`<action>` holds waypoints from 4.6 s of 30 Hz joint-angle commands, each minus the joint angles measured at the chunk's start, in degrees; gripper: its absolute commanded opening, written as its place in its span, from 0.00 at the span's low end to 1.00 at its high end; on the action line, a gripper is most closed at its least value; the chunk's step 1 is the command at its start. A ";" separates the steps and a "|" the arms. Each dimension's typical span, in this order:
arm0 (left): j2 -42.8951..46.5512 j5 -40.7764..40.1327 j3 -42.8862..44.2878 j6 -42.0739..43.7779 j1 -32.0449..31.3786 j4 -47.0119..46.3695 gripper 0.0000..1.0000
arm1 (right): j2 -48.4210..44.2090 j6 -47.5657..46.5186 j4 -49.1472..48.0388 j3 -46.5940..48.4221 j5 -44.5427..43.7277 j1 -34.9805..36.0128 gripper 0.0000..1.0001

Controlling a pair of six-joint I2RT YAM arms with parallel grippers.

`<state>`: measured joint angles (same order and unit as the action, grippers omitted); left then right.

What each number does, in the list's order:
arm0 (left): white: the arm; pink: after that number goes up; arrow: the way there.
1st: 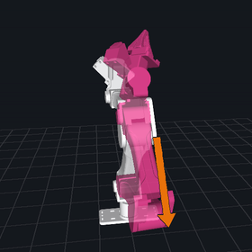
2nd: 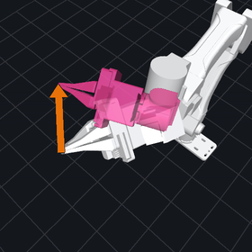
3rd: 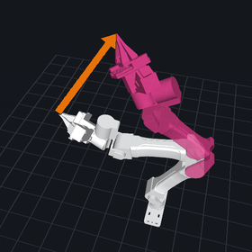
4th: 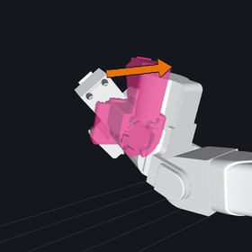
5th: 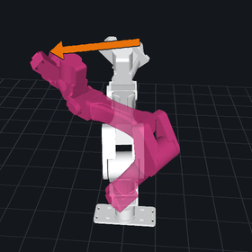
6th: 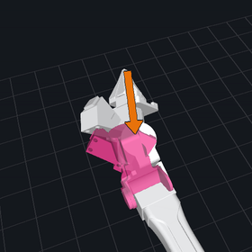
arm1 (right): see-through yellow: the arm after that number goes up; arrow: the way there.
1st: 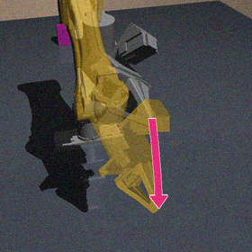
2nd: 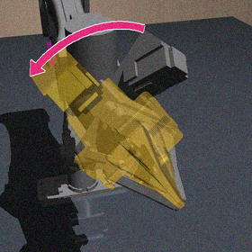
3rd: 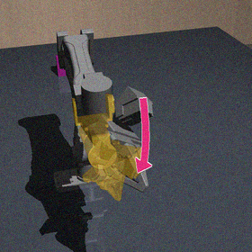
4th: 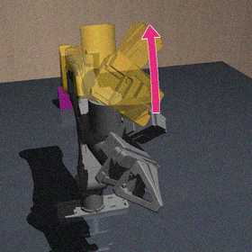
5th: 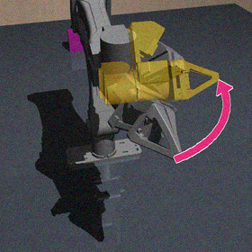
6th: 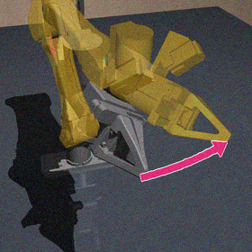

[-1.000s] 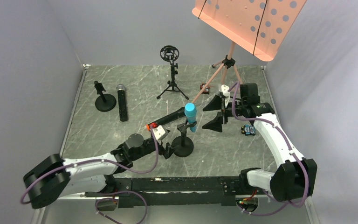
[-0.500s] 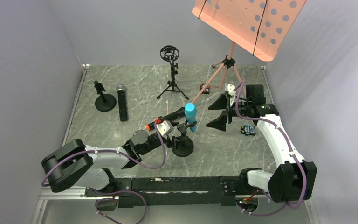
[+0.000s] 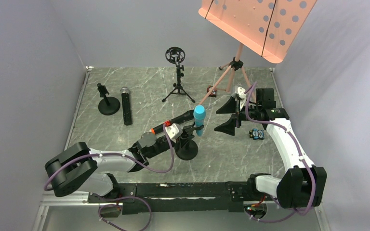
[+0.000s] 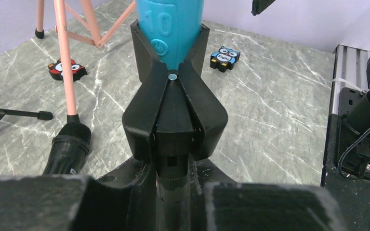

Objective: Attach the microphones to the stand

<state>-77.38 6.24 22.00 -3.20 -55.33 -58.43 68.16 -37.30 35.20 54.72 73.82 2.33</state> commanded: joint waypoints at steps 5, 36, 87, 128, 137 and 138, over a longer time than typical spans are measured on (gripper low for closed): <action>11.05 1.43 1.58 1.63 5.45 6.24 0.00 | -1.26 -1.14 -0.61 0.47 2.78 -0.83 1.00; -32.77 12.24 55.04 0.80 51.23 9.91 0.00 | 1.56 -2.35 1.01 1.31 -0.55 -0.83 0.99; 10.83 10.65 39.18 -14.36 52.89 67.25 0.99 | -0.05 -2.78 1.21 1.53 -2.68 -0.83 0.99; -9.66 -14.57 53.55 -10.93 65.00 81.49 0.44 | 0.81 -3.22 2.15 1.71 -1.91 -0.75 0.99; -10.19 -14.70 54.16 -9.88 65.00 82.97 0.17 | 0.85 -3.22 2.16 1.79 -2.01 -0.74 0.99; -9.84 -14.77 53.95 -9.70 65.00 82.98 0.12 | 0.88 -3.22 2.15 1.79 -1.95 -0.75 0.99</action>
<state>-88.47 -7.38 74.87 -14.15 9.54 23.88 69.36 -39.03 37.74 54.78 70.78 1.80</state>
